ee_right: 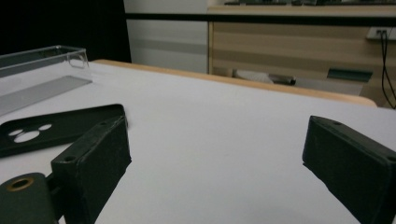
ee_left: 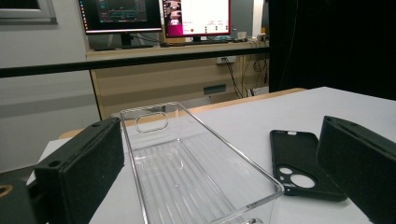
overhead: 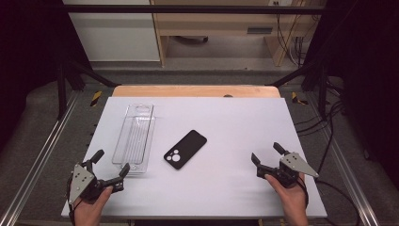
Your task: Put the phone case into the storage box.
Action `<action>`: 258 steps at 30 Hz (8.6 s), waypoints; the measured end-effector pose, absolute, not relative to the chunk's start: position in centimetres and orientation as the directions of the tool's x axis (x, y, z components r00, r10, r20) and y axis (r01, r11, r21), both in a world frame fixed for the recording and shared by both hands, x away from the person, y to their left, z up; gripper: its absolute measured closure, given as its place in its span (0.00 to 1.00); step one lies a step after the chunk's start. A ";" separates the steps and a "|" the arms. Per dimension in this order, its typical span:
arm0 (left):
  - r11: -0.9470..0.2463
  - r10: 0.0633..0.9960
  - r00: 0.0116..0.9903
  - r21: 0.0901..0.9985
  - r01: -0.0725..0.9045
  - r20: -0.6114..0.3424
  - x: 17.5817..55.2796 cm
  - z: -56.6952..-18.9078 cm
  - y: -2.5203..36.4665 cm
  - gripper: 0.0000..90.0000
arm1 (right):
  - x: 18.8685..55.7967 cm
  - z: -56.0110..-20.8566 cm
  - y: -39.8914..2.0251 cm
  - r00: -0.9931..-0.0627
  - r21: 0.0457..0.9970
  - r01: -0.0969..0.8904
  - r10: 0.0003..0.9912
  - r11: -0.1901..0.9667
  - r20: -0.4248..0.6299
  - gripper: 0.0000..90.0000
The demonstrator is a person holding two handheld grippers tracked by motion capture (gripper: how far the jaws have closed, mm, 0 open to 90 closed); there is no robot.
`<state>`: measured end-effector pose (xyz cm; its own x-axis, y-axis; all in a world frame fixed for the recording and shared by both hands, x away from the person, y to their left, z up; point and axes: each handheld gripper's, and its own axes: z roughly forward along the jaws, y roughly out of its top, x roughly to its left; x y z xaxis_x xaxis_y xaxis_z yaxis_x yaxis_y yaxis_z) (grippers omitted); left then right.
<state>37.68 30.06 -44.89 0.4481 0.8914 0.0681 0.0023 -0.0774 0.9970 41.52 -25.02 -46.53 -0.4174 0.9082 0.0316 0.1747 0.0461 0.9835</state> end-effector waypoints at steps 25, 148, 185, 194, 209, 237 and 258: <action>-0.083 0.891 0.449 0.996 0.024 0.064 37.7 -45.0 30.0 0.01 | 42.0 -46.6 -22.3 -0.487 0.919 0.354 0.873 0.176 0.021 0.09; -0.094 0.874 0.481 0.995 0.029 0.069 37.9 -45.2 29.6 0.00 | 57.8 -48.1 -8.9 -0.568 0.700 0.661 0.790 0.271 0.232 0.77; -0.098 0.872 0.484 0.995 0.031 0.070 37.9 -45.2 29.6 0.01 | 58.1 -48.8 -8.9 -0.566 0.700 0.662 0.791 0.269 0.231 0.88; -0.098 0.871 0.485 0.995 0.031 0.071 37.9 -45.2 29.5 0.01 | 58.0 -48.8 -8.7 -0.582 0.706 0.642 0.789 0.298 0.196 0.89; -0.100 0.872 0.485 0.994 0.036 0.070 37.9 -45.2 29.5 0.01 | 57.8 -48.8 -8.5 -0.604 0.714 0.619 0.779 0.325 0.169 0.94; -0.079 0.878 0.477 0.995 0.054 0.043 37.8 -45.2 29.6 0.00 | 55.2 -45.5 -10.1 -0.614 0.793 0.532 0.780 0.297 0.120 0.98; -0.082 0.855 0.518 0.989 0.124 0.006 36.8 -44.0 26.1 0.01 | 50.5 -45.8 -15.4 -0.577 0.864 0.459 0.809 0.209 0.111 0.98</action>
